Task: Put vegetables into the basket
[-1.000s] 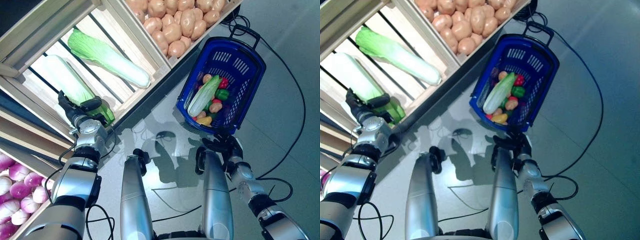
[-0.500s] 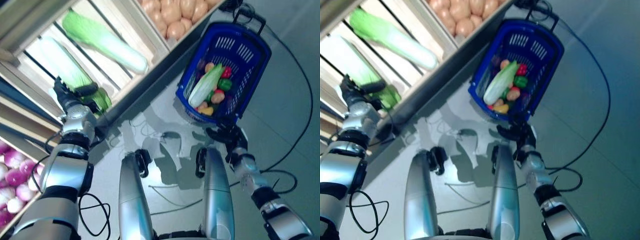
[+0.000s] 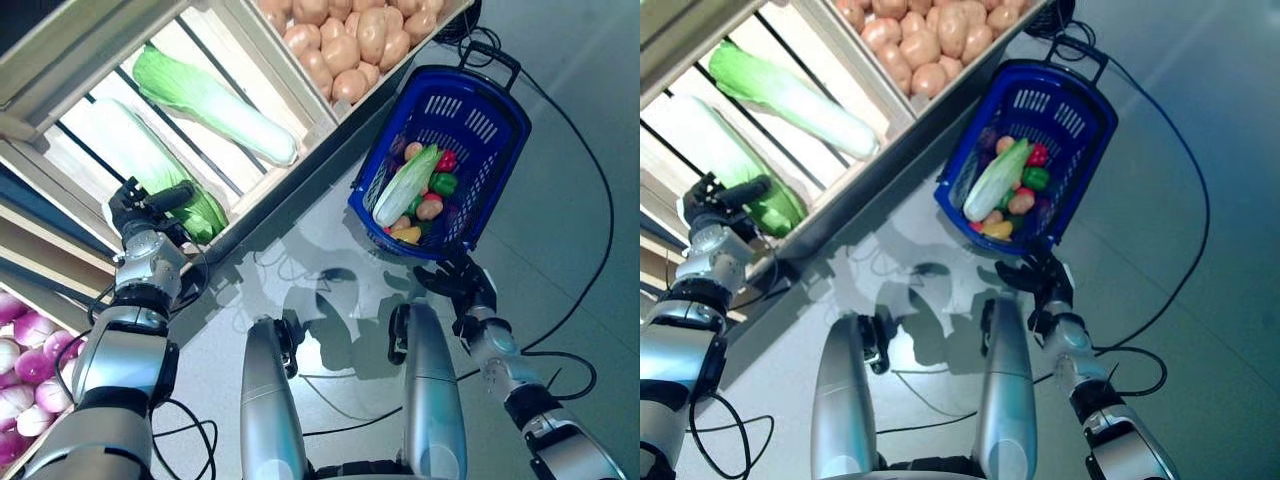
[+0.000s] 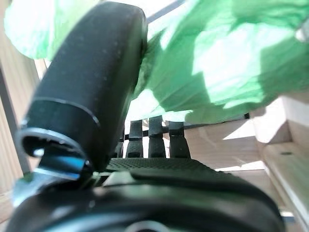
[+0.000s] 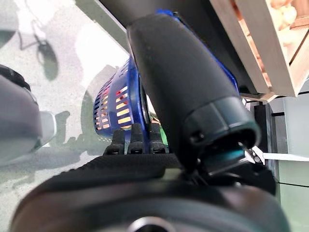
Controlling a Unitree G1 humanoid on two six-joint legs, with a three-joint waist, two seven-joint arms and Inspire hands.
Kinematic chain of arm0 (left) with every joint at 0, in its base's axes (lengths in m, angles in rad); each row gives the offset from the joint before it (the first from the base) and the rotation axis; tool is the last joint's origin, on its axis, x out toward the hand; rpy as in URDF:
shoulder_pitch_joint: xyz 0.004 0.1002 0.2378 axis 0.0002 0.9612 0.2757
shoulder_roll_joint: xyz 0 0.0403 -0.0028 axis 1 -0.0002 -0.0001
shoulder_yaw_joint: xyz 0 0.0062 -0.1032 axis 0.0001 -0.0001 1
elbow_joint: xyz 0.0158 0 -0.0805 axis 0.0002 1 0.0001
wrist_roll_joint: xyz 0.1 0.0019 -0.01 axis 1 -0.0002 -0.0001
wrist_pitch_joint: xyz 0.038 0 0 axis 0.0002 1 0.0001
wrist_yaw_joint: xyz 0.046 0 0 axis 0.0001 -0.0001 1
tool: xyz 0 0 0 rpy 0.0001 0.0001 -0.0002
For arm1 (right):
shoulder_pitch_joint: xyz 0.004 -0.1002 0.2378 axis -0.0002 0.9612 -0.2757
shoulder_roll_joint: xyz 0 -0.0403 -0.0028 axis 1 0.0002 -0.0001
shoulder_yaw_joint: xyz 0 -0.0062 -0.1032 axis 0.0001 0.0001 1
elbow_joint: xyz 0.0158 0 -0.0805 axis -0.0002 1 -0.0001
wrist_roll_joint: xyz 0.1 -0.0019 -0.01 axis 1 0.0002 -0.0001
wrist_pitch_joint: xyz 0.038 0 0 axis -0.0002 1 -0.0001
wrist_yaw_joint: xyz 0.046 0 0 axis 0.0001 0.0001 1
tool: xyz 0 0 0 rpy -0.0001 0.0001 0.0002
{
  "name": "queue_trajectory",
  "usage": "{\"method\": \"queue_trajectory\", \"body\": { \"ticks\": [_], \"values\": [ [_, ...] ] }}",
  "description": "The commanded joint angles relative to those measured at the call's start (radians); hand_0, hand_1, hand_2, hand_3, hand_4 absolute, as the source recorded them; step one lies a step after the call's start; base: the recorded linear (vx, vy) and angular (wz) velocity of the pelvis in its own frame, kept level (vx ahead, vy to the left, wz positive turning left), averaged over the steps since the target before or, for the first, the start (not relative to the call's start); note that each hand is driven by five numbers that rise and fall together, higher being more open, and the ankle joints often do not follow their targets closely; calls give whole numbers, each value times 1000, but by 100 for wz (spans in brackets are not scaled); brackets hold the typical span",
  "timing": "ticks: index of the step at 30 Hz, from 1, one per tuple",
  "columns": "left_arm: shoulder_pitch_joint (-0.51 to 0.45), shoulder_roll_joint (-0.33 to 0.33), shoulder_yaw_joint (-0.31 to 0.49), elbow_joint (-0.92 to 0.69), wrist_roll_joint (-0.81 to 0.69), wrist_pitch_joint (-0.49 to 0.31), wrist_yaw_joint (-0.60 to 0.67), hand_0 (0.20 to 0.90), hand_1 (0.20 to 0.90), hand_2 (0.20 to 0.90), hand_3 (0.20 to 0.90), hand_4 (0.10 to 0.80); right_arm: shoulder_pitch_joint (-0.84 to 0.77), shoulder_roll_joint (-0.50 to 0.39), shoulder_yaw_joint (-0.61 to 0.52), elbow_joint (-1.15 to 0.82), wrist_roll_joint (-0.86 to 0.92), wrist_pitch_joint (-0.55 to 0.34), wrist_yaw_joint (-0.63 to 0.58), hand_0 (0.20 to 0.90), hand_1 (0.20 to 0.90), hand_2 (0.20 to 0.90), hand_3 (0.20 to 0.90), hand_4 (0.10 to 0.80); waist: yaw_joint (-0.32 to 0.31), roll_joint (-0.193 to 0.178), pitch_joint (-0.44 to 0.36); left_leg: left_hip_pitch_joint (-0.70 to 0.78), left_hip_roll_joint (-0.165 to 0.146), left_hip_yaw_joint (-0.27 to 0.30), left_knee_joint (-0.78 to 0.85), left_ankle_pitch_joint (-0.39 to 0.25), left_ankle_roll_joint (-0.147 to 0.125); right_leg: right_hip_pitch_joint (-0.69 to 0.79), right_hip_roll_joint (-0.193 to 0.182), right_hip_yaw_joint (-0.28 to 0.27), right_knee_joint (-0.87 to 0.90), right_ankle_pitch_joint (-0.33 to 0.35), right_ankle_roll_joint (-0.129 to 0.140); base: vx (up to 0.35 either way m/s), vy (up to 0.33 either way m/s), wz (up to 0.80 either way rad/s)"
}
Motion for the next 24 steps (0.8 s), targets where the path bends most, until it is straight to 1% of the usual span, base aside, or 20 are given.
{"method": "queue_trajectory", "body": {
  "ticks": [1,6,7,8,12,14,16,19,22,24],
  "values": [
    [76,-29,-15,-60,6,-33,-44,300,300,300,300,400,17,7,-31,-57,30,-87,6,900,900,900,900,800,-17,16,-89,128,12,37,-173,43,15,138,-23,2,-120,33,-36,88,-1,-1],
    [154,-23,15,-112,34,-66,-50,300,300,300,300,400,76,14,-52,-65,19,-101,15,900,900,900,900,800,-14,26,-143,256,6,58,-293,83,21,258,-26,-7,-208,55,-43,78,-10,-4],
    [178,-23,23,-137,42,-73,-51,300,300,300,300,400,100,20,-56,-72,11,-109,14,900,900,900,900,800,-12,30,-162,293,4,69,-355,127,32,291,-24,-13,-257,93,-50,0,0,0],
    [190,-24,27,-148,47,-73,-53,300,300,300,300,400,110,24,-57,-75,9,-112,12,900,900,900,900,800,-11,30,-167,311,3,71,-373,133,33,309,-23,-15,-270,96,-50,45,-23,3],
    [261,-44,53,-209,83,-102,-63,300,300,300,300,400,173,60,-72,-92,-15,-132,-5,900,900,900,900,800,1,33,-221,441,-13,82,-508,176,39,444,-30,-45,-390,126,-41,130,-21,2],
    [296,-57,66,-241,102,-107,-59,300,300,300,300,400,198,76,-77,-99,-23,-130,-9,900,900,900,900,800,7,37,-256,506,-24,87,-574,195,40,517,-25,-60,-469,145,-37,162,-25,3],
    [334,-79,78,-273,134,-124,-48,300,300,300,300,400,226,92,-79,-113,-29,-132,-1,900,900,900,900,800,12,41,-286,574,-27,93,-647,221,38,593,-22,-81,-553,168,-32,157,-34,9],
    [375,-98,92,-298,171,-151,-47,300,300,300,300,400,246,110,-80,-142,-33,-127,13,900,900,900,900,800,15,45,-318,644,-33,103,-732,256,33,665,-17,-100,-645,196,-25,129,-28,1],
    [422,-117,97,-334,209,-192,-43,300,300,300,300,400,261,128,-81,-174,-33,-124,17,900,900,900,900,800,21,53,-353,721,-47,116,-847,306,28,751,-1,-122,-778,240,-17,103,-28,-7],
    [437,-124,99,-349,217,-210,-44,300,300,300,300,400,267,133,-83,-189,-30,-123,22,900,900,900,900,800,21,55,-362,750,-52,120,-891,324,24,784,5,-130,-829,256,-13,79,-21,3]
  ]
}}
